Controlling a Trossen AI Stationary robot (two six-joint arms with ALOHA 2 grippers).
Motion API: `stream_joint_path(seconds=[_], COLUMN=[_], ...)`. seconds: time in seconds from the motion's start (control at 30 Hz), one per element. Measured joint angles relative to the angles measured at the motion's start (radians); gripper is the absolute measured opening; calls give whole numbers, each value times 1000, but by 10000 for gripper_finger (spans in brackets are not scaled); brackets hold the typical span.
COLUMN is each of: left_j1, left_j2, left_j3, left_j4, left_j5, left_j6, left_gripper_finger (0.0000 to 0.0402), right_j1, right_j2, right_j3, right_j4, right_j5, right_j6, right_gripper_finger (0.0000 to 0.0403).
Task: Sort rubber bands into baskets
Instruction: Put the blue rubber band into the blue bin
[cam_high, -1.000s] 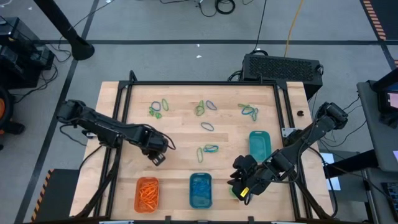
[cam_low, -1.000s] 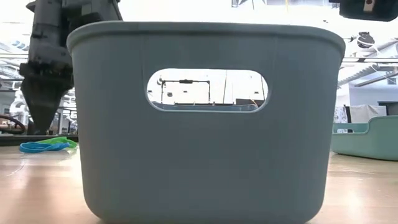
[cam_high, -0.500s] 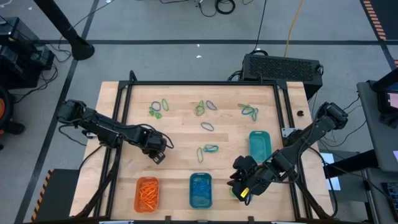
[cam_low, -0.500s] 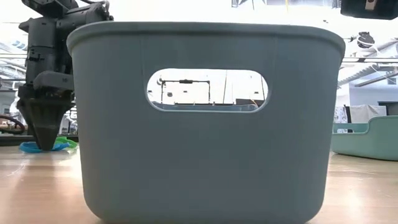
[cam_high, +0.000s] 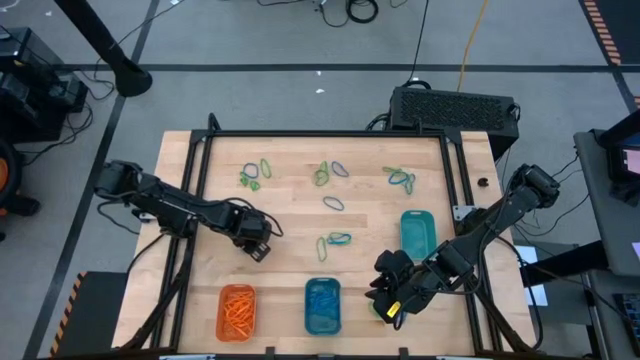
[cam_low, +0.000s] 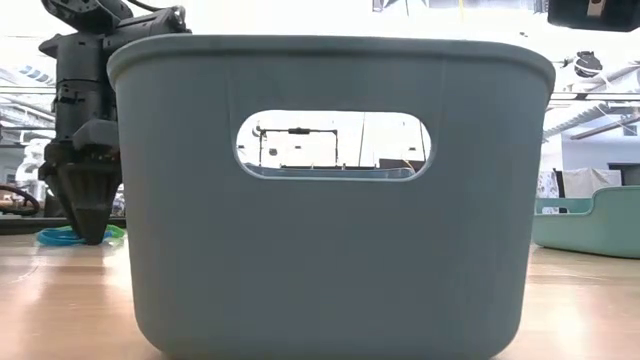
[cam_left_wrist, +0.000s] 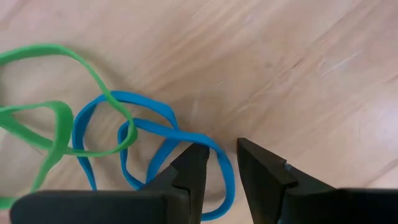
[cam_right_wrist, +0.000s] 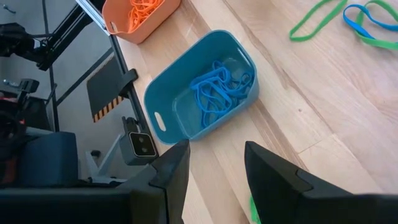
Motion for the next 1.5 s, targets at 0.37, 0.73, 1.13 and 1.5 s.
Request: stream_joint_path(seconds=[0.37,0.73,1.13,1.5], left_j1=[-9,-81,-201,-277], left_j2=[-8,-53,-19,197], left_j3=[32,195,259,264], left_j4=[-47,-41,746,1004], left_j5=[-4,-4,-23,-3], left_j6=[61,64,162,184], left_gripper_finger=[9,2,1,0], right_j1=[0,0,0,0], right_j2=[0,0,0,0], right_j3=[0,0,0,0], right_j4=[0,-1,-1,-1], right_j5=[0,0,4,5], right_j6=[0,-8,-18,-18], right_gripper_finger=[146,146,146,146])
